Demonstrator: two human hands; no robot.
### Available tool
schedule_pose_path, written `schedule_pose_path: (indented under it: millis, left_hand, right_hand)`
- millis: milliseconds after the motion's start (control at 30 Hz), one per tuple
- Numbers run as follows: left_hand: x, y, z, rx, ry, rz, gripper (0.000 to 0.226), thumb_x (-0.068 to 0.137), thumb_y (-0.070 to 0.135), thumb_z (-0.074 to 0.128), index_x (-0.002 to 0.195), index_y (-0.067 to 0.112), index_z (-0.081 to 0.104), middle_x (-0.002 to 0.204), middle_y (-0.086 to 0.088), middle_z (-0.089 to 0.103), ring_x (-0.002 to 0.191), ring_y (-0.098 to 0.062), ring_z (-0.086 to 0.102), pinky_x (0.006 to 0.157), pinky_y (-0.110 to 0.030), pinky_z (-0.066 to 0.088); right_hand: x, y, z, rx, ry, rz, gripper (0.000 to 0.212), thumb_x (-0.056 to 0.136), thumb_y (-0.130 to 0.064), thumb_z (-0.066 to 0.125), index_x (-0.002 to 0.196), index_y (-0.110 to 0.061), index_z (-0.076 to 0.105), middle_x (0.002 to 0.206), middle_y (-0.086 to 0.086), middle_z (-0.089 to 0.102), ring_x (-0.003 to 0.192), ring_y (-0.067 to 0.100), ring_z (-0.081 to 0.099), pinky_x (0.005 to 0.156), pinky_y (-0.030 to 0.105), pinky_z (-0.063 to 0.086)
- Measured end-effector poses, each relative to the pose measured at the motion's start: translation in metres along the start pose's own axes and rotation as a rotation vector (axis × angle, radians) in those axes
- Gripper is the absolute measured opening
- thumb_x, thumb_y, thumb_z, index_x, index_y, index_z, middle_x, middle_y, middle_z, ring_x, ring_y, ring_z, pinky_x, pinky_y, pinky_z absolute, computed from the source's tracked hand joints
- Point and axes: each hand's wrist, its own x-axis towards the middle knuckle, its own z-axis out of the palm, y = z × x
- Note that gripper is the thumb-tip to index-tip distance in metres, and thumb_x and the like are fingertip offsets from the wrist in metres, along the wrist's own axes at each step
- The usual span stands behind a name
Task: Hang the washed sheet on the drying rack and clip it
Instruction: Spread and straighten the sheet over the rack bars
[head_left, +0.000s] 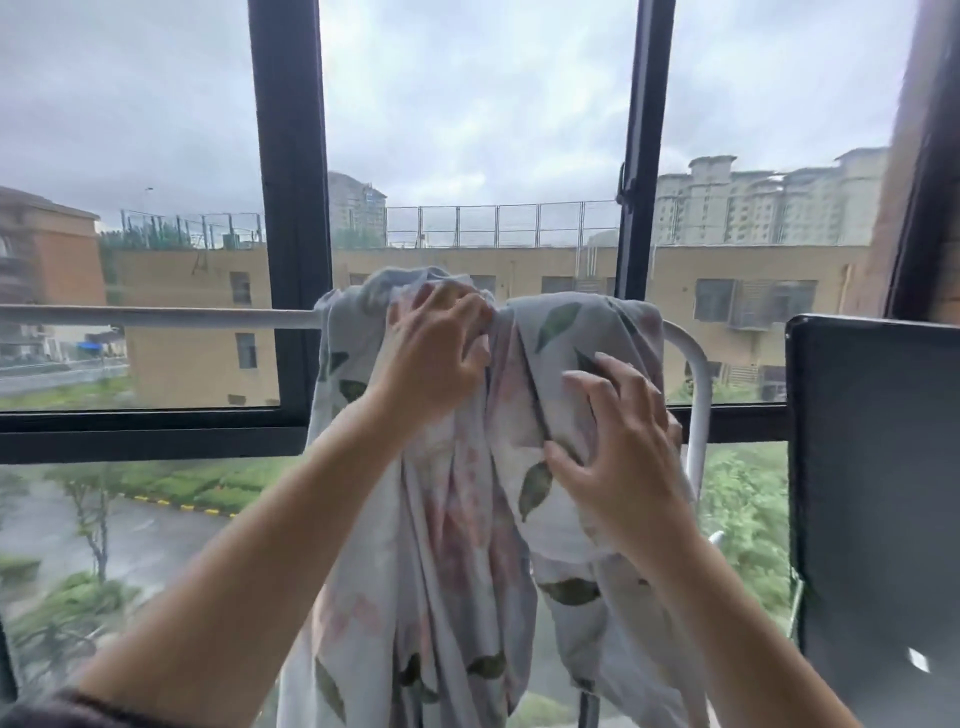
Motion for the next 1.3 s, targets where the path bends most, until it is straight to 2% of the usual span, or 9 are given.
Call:
schedule_pose_path:
  millis: [100,167,300,433,533,733,900,1033,1300]
  left_hand:
    - [0.023,-0.011,0.017,0.162,-0.121,-0.038,0.047,0.084,0.039,0.056,0.128,0.024,0.048,0.137,-0.002,0.043,0.131,-0.026,0.036,0.112,-0.061,0.004]
    - [0.028,-0.02,0.025,0.224,-0.155,-0.073,0.05,0.084,0.046,0.053,0.128,0.023,0.046,0.131,-0.005,0.048,0.124,-0.027,0.041,0.112,-0.058,0.007]
    - [0.028,-0.03,0.033,0.337,-0.131,-0.064,0.044,0.085,0.049,0.046,0.115,0.018,0.051,0.11,-0.007,0.057,0.104,-0.028,0.05,0.097,-0.047,0.029]
    - [0.026,-0.031,0.036,0.345,-0.072,-0.053,0.04,0.082,0.051,0.042,0.102,0.018,0.051,0.102,-0.007,0.057,0.099,-0.029,0.051,0.089,-0.045,0.031]
    - [0.024,-0.031,0.036,0.336,-0.055,-0.038,0.051,0.077,0.054,0.029,0.103,0.018,0.053,0.099,-0.007,0.057,0.097,-0.029,0.051,0.086,-0.045,0.033]
    - [0.019,-0.035,0.034,0.332,-0.046,-0.06,0.045,0.077,0.054,0.029,0.099,0.02,0.049,0.099,-0.002,0.055,0.098,-0.027,0.05,0.088,-0.045,0.031]
    - [0.019,-0.036,0.036,0.345,-0.052,-0.058,0.046,0.077,0.055,0.026,0.1,0.021,0.049,0.099,-0.001,0.055,0.097,-0.025,0.05,0.086,-0.043,0.03]
    - [0.017,-0.03,0.039,0.372,-0.032,-0.055,0.035,0.083,0.051,0.039,0.101,0.022,0.048,0.1,-0.001,0.054,0.099,-0.025,0.049,0.087,-0.043,0.03]
    - [0.015,-0.025,0.037,0.365,0.0,-0.062,0.032,0.082,0.05,0.037,0.098,0.023,0.046,0.098,0.001,0.052,0.097,-0.024,0.048,0.089,-0.043,0.031]
  right_hand:
    - [0.008,0.005,-0.002,0.007,-0.245,0.256,0.094,0.074,-0.045,0.07,0.144,-0.045,0.008,0.157,-0.003,0.002,0.139,0.029,0.025,0.108,0.046,0.033]
    - [0.012,0.008,0.004,0.025,-0.264,0.339,0.096,0.079,-0.035,0.07,0.145,-0.046,0.001,0.154,0.006,0.012,0.124,0.033,0.043,0.089,0.038,0.043]
    - [0.025,0.015,0.022,0.192,-0.018,0.233,0.074,0.081,-0.002,0.065,0.142,-0.029,0.033,0.124,0.013,0.053,0.101,0.024,0.058,0.077,0.028,0.049]
    - [0.094,0.013,0.016,0.238,0.306,0.017,0.042,0.077,0.005,0.061,0.116,-0.011,0.062,0.103,0.01,0.063,0.09,0.014,0.055,0.083,0.014,0.042]
    - [0.177,0.009,0.006,0.156,0.34,0.026,0.03,0.081,0.005,0.053,0.104,-0.008,0.067,0.097,0.011,0.065,0.084,0.015,0.056,0.067,0.0,0.032]
    - [0.219,0.018,0.016,0.129,-0.591,0.282,0.028,0.096,-0.034,0.048,0.095,-0.011,0.064,0.077,0.002,0.065,0.068,0.015,0.059,0.061,0.023,0.046]
    - [0.177,0.032,0.002,0.002,-0.532,-0.088,0.036,0.097,-0.053,0.033,0.086,-0.028,0.056,0.094,-0.002,0.058,0.089,0.018,0.056,0.068,0.027,0.04]
    - [0.151,0.051,0.011,-0.206,-0.435,-0.205,0.033,0.095,-0.057,0.037,0.07,-0.039,0.047,0.081,-0.007,0.055,0.08,0.019,0.054,0.07,0.033,0.038]
    - [0.205,0.063,0.029,-0.07,-0.152,-0.053,0.036,0.098,-0.039,0.042,0.088,-0.017,0.068,0.089,0.012,0.069,0.088,0.03,0.064,0.073,0.035,0.049]
